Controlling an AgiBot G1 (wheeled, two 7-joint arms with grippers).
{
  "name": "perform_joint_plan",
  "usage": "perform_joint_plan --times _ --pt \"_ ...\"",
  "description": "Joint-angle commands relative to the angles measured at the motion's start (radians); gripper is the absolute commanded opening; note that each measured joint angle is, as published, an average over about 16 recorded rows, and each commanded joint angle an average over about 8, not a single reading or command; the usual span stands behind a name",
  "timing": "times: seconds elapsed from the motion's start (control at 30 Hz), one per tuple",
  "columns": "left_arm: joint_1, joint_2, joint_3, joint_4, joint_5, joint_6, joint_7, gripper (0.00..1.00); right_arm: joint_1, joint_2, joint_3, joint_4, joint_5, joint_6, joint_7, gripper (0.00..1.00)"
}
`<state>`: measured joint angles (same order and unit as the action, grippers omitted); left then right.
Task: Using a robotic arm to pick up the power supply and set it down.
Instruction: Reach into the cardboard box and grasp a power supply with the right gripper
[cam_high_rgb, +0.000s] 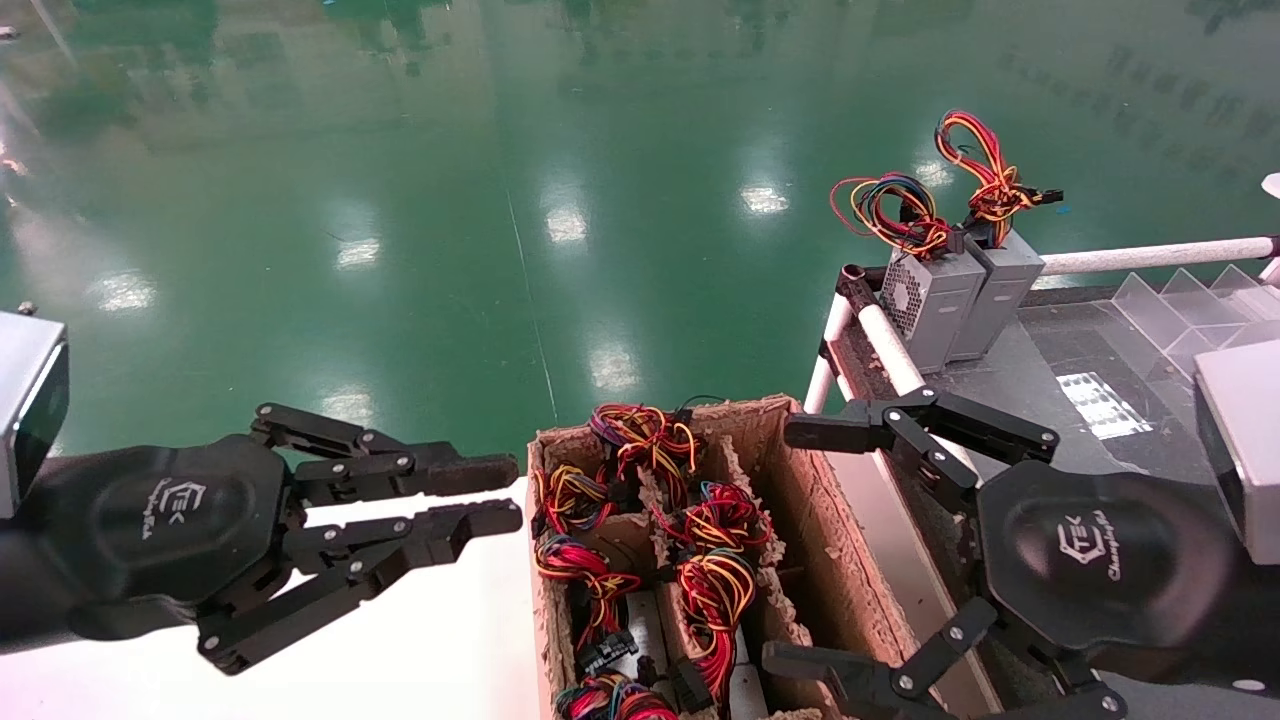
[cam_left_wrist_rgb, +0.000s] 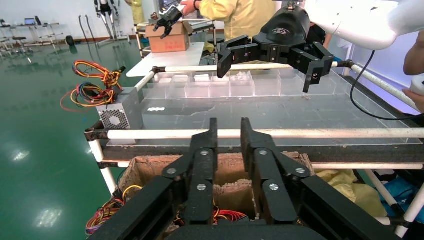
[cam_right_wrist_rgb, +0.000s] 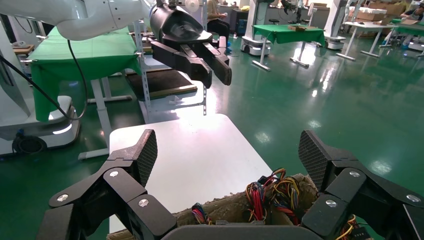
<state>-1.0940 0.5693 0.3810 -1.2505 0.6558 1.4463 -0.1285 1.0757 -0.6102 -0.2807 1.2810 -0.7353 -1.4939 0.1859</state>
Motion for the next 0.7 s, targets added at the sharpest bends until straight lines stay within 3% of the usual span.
perform_joint_plan --times 0.03,0.33,0.6,0.7 --pt "0.0 0.0 0.0 0.0 0.0 0.0 0.0 1.0 0.0 0.0 0.001 0.0 0.001 0.0 0.0 1.0" --pt "0.0 0.0 0.0 0.0 0.0 0.0 0.0 1.0 0.003 0.014 -0.019 -0.011 -0.043 -0.001 0.013 1.0" --pt "0.0 0.0 0.0 0.0 0.0 0.0 0.0 1.0 0.042 0.011 -0.13 -0.017 -0.185 -0.04 0.149 0.98" --pt "0.0 0.0 0.0 0.0 0.0 0.0 0.0 1.0 0.061 -0.008 -0.182 -0.02 -0.239 -0.062 0.196 0.62"
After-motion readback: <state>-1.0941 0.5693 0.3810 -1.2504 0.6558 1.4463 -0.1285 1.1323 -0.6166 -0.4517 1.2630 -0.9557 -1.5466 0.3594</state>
